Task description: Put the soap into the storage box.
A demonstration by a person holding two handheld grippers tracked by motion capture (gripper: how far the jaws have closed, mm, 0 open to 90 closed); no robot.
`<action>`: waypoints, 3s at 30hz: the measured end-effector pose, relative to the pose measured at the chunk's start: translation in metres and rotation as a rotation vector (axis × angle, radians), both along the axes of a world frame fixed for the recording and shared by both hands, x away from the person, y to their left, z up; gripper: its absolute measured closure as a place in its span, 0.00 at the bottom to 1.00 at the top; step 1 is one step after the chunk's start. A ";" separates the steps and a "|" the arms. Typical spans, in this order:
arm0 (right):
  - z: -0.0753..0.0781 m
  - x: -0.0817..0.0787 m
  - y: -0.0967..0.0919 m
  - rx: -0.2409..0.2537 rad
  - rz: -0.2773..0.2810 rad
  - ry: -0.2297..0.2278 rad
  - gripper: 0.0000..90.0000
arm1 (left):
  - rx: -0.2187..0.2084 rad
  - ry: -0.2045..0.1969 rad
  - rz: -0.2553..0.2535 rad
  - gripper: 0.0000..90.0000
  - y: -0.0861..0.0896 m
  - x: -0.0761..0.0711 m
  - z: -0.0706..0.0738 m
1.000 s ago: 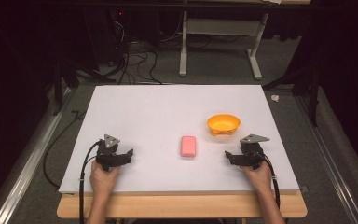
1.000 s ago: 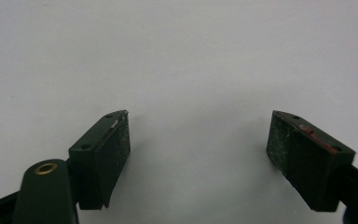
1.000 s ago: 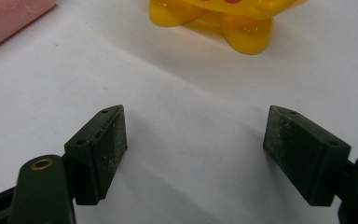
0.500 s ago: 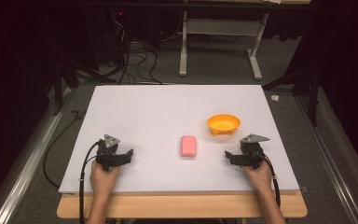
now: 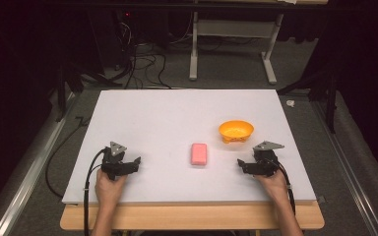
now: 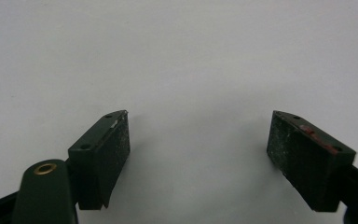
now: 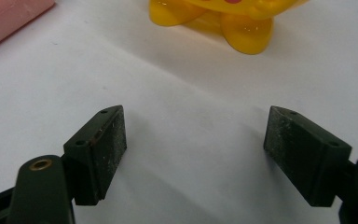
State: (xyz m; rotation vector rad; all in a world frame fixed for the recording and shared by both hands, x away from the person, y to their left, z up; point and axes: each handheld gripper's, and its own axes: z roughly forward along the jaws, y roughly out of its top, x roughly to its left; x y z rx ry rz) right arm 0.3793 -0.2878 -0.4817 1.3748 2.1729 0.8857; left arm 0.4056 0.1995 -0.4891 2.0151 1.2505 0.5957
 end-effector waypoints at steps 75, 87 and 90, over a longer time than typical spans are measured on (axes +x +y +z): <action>0.025 0.044 0.125 -0.002 0.459 -0.026 0.13 | -0.003 0.003 -0.001 0.24 0.000 0.000 0.000; 0.019 0.050 0.129 0.005 0.466 -0.015 0.13 | -0.002 -0.001 -0.001 0.24 0.000 0.000 0.000; 0.017 0.051 0.131 0.003 0.465 -0.019 0.13 | -0.002 -0.002 0.000 0.24 0.000 0.000 0.000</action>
